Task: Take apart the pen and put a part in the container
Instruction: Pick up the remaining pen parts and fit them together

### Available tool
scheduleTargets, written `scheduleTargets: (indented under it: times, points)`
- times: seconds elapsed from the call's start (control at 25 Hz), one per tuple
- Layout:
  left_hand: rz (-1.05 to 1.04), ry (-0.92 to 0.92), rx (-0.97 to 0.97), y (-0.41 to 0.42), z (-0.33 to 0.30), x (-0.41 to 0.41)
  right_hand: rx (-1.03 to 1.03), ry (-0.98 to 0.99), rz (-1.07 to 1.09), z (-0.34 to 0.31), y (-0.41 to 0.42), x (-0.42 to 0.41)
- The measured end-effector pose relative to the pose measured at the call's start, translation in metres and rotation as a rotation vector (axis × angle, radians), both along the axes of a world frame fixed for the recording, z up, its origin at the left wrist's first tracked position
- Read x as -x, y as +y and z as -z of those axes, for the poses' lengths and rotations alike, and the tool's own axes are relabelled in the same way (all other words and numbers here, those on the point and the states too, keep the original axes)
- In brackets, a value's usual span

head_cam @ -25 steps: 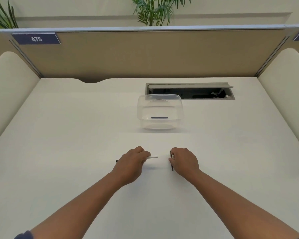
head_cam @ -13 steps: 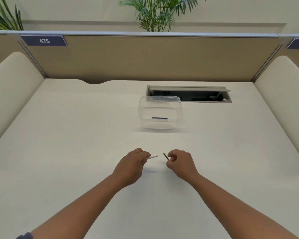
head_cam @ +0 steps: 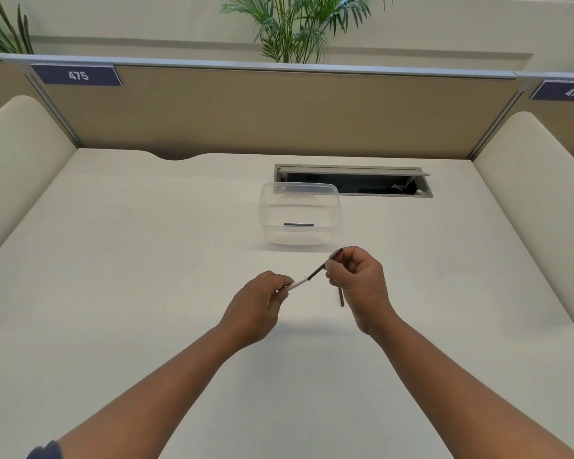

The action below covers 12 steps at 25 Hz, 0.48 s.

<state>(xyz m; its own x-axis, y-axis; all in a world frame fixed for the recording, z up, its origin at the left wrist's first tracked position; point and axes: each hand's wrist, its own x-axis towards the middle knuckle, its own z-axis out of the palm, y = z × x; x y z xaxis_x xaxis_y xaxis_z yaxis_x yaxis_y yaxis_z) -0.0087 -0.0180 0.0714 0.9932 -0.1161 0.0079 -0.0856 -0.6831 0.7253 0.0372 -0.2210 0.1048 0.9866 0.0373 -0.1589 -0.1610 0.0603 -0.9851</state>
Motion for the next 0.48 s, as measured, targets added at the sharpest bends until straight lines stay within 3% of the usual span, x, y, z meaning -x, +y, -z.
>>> scheduleTargets:
  times: [0.48]
  points:
    - [0.015, 0.006, 0.091, -0.0021, -0.0001, -0.0011, 0.002, 0.005, -0.106, 0.0062, -0.0006, 0.0033]
